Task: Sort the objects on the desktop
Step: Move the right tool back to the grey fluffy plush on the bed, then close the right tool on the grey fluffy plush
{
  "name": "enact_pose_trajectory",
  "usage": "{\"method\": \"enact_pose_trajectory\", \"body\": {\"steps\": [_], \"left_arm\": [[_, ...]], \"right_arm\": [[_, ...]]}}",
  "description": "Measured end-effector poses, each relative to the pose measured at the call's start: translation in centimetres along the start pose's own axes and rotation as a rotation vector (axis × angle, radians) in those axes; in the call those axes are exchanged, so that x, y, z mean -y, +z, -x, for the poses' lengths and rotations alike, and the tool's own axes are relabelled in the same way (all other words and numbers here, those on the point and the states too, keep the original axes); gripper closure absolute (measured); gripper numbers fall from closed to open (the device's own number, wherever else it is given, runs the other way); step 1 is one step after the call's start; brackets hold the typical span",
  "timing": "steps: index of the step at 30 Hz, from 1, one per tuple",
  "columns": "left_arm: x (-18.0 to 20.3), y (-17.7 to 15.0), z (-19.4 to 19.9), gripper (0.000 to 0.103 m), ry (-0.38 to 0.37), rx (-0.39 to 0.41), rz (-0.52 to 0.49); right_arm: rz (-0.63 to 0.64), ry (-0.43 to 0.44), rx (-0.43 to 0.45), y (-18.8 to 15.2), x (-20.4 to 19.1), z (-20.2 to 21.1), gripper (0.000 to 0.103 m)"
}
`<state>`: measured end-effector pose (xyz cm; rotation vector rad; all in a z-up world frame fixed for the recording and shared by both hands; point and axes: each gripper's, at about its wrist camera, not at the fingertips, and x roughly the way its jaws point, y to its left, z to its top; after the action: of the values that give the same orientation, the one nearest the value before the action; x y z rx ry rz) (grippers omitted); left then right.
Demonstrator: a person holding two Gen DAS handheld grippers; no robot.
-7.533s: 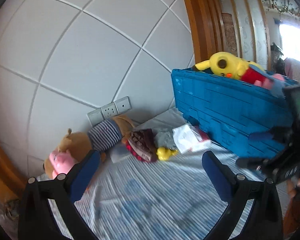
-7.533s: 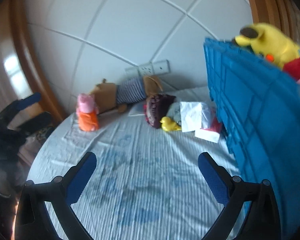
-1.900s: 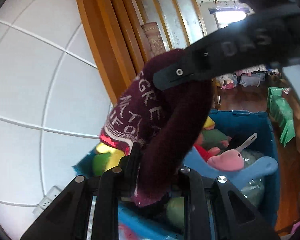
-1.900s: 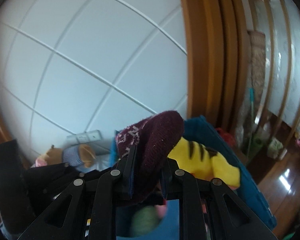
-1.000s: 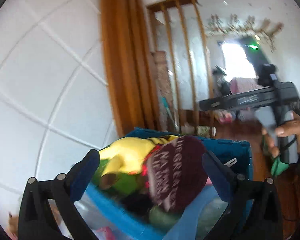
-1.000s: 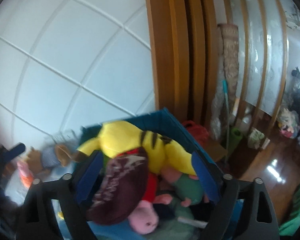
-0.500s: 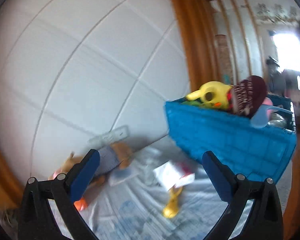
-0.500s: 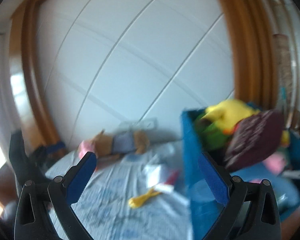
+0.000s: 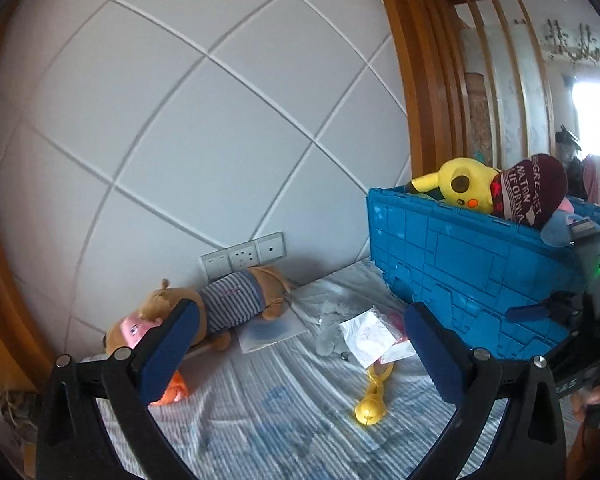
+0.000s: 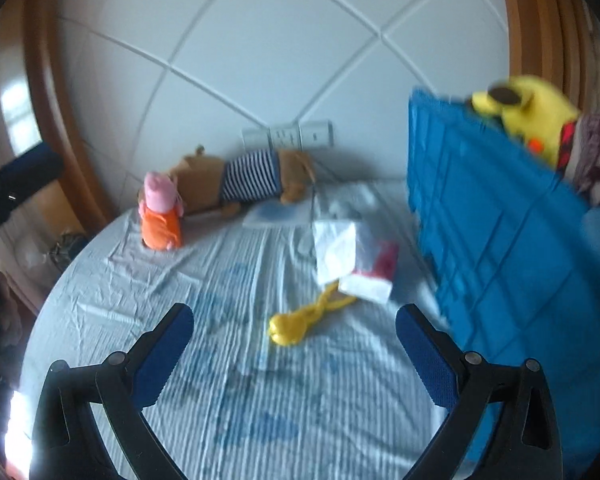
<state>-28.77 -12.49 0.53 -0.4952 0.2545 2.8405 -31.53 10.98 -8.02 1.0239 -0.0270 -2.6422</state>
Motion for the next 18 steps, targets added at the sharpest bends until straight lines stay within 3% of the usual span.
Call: {"method": "enact_pose_trajectory", "body": {"steps": [5, 9, 15, 18], "left_arm": [[0.7, 0.1, -5.9, 0.000, -0.019, -0.049, -0.016], [1.3, -1.8, -12.6, 0.000, -0.037, -0.155, -0.059], [1.4, -5.6, -22.9, 0.000, -0.072, -0.305, -0.099], [1.0, -6.3, -26.7, 0.000, -0.100, -0.315, -0.093]], "right_arm": [[-0.032, -0.045, -0.049, 3.5, 2.1, -4.4, 0.001], [-0.100, -0.086, -0.084, 8.6, 4.2, -8.9, 0.001], [-0.159, -0.132, -0.197, 15.0, 6.0, -19.1, 0.001], [-0.134, -0.146, -0.282, 16.6, 6.0, -25.5, 0.001]]}}
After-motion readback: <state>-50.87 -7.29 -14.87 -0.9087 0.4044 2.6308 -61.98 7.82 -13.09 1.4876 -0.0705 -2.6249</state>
